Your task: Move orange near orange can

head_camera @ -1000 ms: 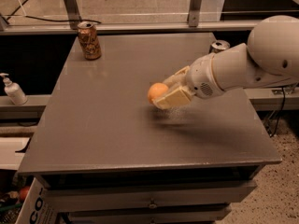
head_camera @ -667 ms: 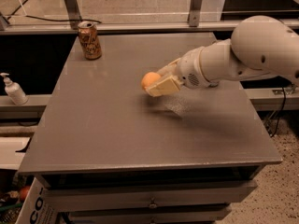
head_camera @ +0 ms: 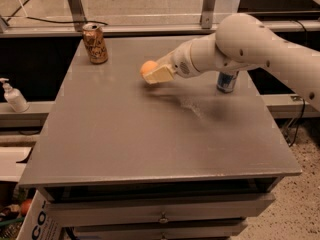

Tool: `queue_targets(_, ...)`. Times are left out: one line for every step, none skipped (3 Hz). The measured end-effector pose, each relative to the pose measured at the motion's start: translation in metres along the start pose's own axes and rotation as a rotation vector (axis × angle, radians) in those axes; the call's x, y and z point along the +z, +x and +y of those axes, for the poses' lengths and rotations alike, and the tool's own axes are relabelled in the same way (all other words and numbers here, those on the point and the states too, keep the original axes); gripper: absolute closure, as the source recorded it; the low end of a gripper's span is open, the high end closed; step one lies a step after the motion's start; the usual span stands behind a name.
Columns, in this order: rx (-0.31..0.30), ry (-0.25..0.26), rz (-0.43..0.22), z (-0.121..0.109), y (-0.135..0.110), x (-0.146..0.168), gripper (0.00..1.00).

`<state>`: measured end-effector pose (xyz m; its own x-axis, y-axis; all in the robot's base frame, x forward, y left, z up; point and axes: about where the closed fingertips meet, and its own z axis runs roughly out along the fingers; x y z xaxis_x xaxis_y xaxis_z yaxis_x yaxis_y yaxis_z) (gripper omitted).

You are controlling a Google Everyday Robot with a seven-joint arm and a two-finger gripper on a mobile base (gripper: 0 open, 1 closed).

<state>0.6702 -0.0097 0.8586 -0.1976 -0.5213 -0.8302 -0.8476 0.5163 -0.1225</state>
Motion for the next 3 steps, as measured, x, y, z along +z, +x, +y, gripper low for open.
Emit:
queue_targets(0.005,0.016,-0.015,-0.022,-0.018,0.026,1.00)
queue_targets(-0.009,0.011,-0.033,-0.033,-0.041,0.052,1.00)
queue_targets(-0.020,-0.008,-0.047,-0.035,-0.060,0.076,1.00)
